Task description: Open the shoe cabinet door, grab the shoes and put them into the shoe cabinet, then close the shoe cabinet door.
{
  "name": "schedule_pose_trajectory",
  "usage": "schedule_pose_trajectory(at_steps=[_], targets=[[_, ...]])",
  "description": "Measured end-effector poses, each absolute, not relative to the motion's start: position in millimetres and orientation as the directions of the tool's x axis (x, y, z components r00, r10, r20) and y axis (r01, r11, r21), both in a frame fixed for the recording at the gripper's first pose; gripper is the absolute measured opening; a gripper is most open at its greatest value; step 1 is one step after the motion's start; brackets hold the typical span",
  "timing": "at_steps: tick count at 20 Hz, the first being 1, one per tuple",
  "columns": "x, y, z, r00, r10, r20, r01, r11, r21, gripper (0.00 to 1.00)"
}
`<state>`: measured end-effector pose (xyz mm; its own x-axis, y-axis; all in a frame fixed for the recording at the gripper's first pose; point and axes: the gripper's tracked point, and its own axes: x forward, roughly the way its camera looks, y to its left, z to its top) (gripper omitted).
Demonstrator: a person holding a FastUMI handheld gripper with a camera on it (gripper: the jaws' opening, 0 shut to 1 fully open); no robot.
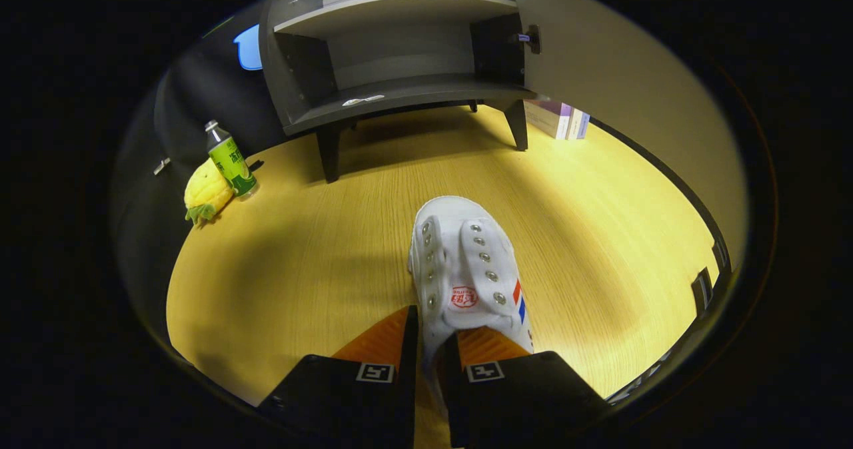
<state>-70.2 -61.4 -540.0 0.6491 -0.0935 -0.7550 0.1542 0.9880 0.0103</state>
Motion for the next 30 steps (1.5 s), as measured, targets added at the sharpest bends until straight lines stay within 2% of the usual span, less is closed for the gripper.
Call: schedule_pose_trajectory(at_steps=[2,6,8,9,10,13,16,24,30], targets=[[-68.4,-62.7,-540.6,0.658,-0.108,-0.745,0.138,0.990,-0.021,0.20],[-51.5,-62.5,-539.9,0.722,-0.077,-0.688,0.144,0.989,0.041,0.20],[-45.8,-69.3,-538.6,0.741,-0.086,-0.665,0.175,0.982,0.068,0.34],[-44.4,-70.7,-540.2,0.746,-0.088,-0.661,0.180,0.981,0.073,0.34],[-44.9,-70.9,-538.7,0.751,-0.087,-0.655,0.180,0.981,0.075,0.30],[-48.1,-66.9,-539.0,0.759,-0.069,-0.647,0.163,0.983,0.086,0.27],[-39.8,-63.2,-542.0,0.771,-0.026,-0.637,0.148,0.979,0.139,0.08],[-42.8,-64.1,-536.1,0.744,-0.001,-0.669,0.074,0.994,0.081,0.04],[-28.4,-71.6,-455.4,0.776,0.000,-0.631,0.070,0.994,0.087,0.04]])
